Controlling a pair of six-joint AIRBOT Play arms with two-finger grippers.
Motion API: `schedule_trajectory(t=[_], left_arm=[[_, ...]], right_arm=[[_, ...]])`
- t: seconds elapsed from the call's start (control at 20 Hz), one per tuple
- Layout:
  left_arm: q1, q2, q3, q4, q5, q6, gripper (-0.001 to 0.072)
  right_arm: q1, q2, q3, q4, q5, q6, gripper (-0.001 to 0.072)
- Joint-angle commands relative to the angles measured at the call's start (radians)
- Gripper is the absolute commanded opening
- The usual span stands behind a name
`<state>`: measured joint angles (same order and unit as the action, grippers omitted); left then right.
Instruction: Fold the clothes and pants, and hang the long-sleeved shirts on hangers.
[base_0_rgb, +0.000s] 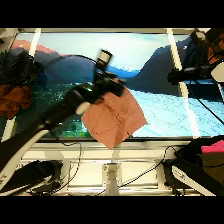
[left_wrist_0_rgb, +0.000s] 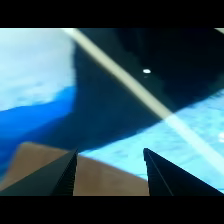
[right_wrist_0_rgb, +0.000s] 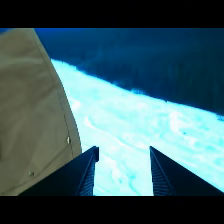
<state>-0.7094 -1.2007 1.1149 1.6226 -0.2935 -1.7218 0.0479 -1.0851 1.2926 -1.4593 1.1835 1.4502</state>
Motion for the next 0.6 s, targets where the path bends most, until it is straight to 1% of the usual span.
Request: schedule_trajectory(t=[0.0, 0.1, 0.2, 0.35, 0.4, 0.45, 0.5, 0.55], left_arm=[[0.197, 0.106, 0.001, 0.0, -0.225, 0.0, 0.0478], [0.293, 0.153, 0.001, 0.0, -0.288, 0.001, 0.0477], [0.348, 0.179, 0.001, 0.0, -0.315, 0.001, 0.0477], [0.363, 0.182, 0.001, 0.0, -0.322, 0.001, 0.0478], [0.362, 0.182, 0.001, 0.0, -0.322, 0.0, 0.0477], [0.359, 0.182, 0.001, 0.0, -0.322, 0.001, 0.0477], [0.359, 0.182, 0.001, 0.0, -0.322, 0.0, 0.0477], [0.359, 0.182, 0.001, 0.0, -0.322, 0.001, 0.0477]], right_arm=[[0.0, 0.008, -0.078, -0.001, 0.101, 0.007, 0.0383], [0.0, 0.041, -0.183, 0.003, 0.086, 0.038, 0.0383], [0.0, 0.093, -0.317, 0.052, 0.016, 0.09, 0.0384], [0.001, 0.164, -0.542, 0.192, -0.142, 0.24, 0.0388], [0.001, 0.169, -0.612, 0.235, -0.177, 0.282, 0.0479], [0.001, 0.166, -0.671, 0.275, -0.198, 0.317, 0.0643], [0.001, 0.166, -0.723, 0.308, -0.218, 0.344, 0.0701], [0.001, 0.166, -0.768, 0.34, -0.241, 0.359, 0.0679]])
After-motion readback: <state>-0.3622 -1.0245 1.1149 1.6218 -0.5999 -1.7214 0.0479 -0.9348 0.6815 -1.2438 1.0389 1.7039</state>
